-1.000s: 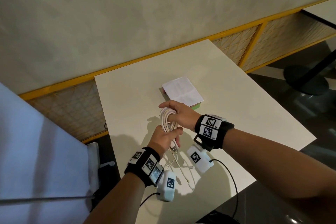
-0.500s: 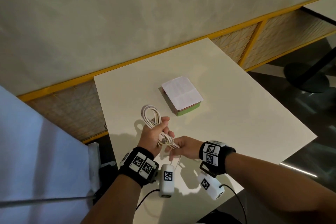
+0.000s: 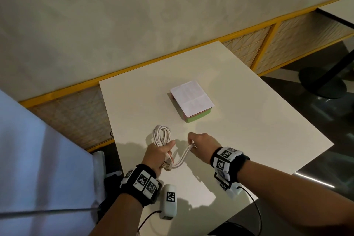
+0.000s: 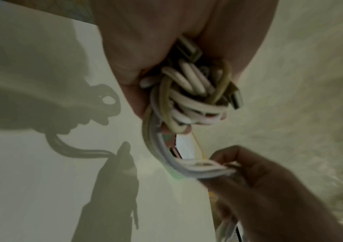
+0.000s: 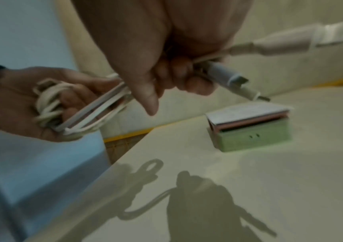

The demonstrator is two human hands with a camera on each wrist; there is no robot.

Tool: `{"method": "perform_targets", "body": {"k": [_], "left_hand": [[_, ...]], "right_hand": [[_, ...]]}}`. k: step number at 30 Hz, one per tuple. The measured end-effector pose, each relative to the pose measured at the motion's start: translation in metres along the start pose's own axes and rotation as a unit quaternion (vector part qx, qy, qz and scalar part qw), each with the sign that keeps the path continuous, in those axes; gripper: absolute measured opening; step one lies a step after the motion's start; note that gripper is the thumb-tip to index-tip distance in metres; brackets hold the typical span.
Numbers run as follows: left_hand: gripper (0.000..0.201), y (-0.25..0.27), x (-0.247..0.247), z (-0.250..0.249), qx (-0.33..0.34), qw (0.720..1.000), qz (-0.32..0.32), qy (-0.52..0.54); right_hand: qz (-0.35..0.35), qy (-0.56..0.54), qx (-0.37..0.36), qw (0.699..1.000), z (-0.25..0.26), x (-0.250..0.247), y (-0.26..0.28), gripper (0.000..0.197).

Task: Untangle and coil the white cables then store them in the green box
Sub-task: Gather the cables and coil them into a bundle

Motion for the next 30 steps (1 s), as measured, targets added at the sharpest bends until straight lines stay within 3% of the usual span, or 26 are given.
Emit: {"method": "perform_targets", "body": {"k": [4,10,12,15,20,24,27,30], "left_hand": [[0.030,0.002,0.003,0.003,0.058,0.996,-0.037,-0.063],[0.047,0.004,0.013,0.013,0.118,0.982,-0.035,-0.142],[0.035,0.007,0.015,0.014,0.125,0.982,-0.021,-0.143],[0.010,0.011,0.016,0.015,0.116,0.984,0.037,-0.130],[0.024,0.006,0.008,0.018,0.073,0.979,0.107,-0.160],[0.026,0.008,0.011,0.013,0.065,0.976,0.096,-0.185],[0.012,0.004,0.012,0.011,0.082,0.975,0.068,-0.198],[0.013,0.005,0.013,0.012,0.077,0.970,0.066,-0.221]], "right_hand": [[-0.044,0.009,-0.044,0.998,0.016,-0.002,-0.001,0.027],[-0.069,-0.011,-0.087,0.994,0.028,0.000,-0.007,0.040],[-0.069,-0.041,-0.088,0.993,0.030,0.001,-0.008,0.047],[-0.038,-0.070,-0.082,0.993,0.032,-0.002,-0.008,0.063],[0.017,-0.101,-0.073,0.992,0.029,-0.010,-0.011,0.076],[0.017,-0.109,-0.066,0.992,0.027,-0.009,-0.014,0.076],[-0.026,-0.121,-0.066,0.990,0.028,-0.006,-0.013,0.077],[-0.054,-0.120,-0.080,0.988,0.027,-0.011,-0.015,0.080]]}}
Point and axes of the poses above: each hand's wrist, its own y-axis away from the middle knuckle, its own x-axis out of the palm, z = x × y, the point moved 1 cm from there along -y, towards the middle knuckle, and after that the axes turned 13 degrees about -x, right-handed, at the moved point
